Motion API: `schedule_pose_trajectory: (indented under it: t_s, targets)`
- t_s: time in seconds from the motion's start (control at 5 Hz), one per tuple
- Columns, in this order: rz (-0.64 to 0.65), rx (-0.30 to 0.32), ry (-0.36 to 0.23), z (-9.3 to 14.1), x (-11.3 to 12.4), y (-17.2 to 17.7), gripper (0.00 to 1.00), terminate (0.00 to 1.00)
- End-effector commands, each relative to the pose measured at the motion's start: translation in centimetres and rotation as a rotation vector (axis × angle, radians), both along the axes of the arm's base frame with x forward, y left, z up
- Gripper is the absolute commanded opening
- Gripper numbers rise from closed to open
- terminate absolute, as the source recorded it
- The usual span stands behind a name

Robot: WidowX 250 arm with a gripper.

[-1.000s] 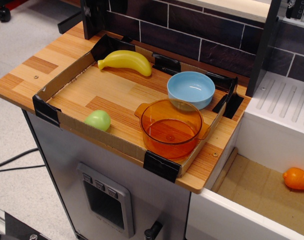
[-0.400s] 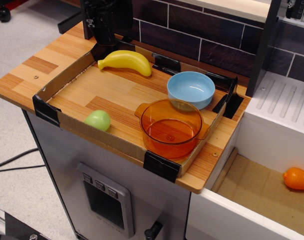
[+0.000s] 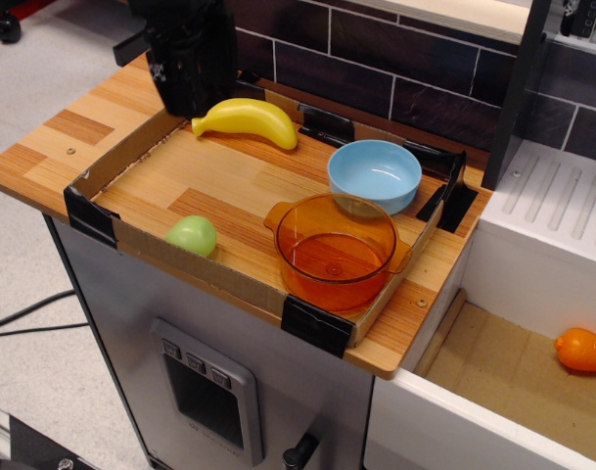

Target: Put pear in bowl

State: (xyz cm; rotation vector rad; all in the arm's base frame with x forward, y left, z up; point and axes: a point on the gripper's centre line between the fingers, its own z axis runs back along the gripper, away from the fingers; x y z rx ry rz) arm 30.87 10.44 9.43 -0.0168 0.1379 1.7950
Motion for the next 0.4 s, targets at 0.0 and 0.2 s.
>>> schedule_pose_trajectory:
  t_s: [0.0,0.2]
  targets:
    - [-0.028,0.004,-0.003,0.65,-1.65,-0.28,1.00,0.00]
    - [-0.040,0.019,0.000,-0.30,-2.14,-0.43,1.00,0.00]
